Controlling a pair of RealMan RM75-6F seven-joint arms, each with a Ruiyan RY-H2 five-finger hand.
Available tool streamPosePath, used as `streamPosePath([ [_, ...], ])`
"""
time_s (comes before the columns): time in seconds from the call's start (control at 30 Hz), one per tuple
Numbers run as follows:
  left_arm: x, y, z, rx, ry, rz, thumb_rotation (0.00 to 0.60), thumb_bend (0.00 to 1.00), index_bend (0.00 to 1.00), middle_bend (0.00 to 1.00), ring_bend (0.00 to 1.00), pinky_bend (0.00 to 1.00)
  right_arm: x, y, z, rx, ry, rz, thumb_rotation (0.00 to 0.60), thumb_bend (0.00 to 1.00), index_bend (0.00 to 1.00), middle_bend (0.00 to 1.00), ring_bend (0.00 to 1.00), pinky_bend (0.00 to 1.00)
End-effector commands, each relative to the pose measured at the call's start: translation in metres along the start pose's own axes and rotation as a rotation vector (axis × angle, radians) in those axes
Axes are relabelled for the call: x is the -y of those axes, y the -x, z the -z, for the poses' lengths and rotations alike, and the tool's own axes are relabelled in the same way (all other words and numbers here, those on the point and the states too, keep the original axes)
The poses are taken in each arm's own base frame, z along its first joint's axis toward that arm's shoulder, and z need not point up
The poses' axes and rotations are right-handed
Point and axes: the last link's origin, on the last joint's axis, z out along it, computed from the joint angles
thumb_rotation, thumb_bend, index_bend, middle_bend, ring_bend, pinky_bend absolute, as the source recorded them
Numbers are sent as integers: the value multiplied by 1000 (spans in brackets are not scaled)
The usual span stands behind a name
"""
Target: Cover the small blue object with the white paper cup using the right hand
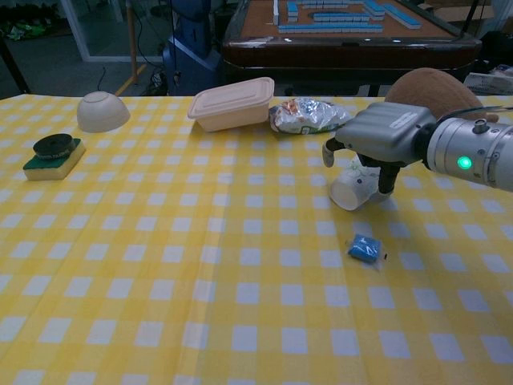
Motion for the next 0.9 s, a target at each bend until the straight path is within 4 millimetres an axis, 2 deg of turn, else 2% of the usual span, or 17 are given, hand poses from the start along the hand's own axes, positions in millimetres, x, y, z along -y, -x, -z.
streamPosePath([
  [0.03, 0, 0, 0, -1, -1, 1, 600, 422, 317, 573, 415, 498, 1, 1, -2, 5, 0, 4, 600, 0, 309, 1000, 1000, 1000],
  [0.17, 0, -1, 0, -2, -1, 0, 600, 422, 317, 573, 415, 498, 2, 2, -6, 8, 6, -1, 600, 0, 368, 1000, 1000, 1000],
  [0.33, 1, -1, 1, -4, -3, 2, 600, 421, 317, 573, 415, 498, 3, 4, -8, -5, 2, -29, 600, 33, 497, 1000, 1000, 1000],
  [0.4, 1, -2, 0, -5, -5, 2, 600, 422, 317, 573, 415, 498, 1, 3, -6, -17, 0, -59, 600, 44, 509, 1000, 1000, 1000],
  [0.63, 2, -1, 0, -1, -6, -2, 600, 422, 317, 573, 415, 498, -9, -8, 12, -99, -20, -272, 600, 52, 512, 1000, 1000, 1000],
  [0.9, 1, 0, 0, 2, -7, -10, 600, 422, 317, 573, 415, 498, -22, -9, 47, -157, -86, -618, 600, 51, 512, 1000, 1000, 1000],
])
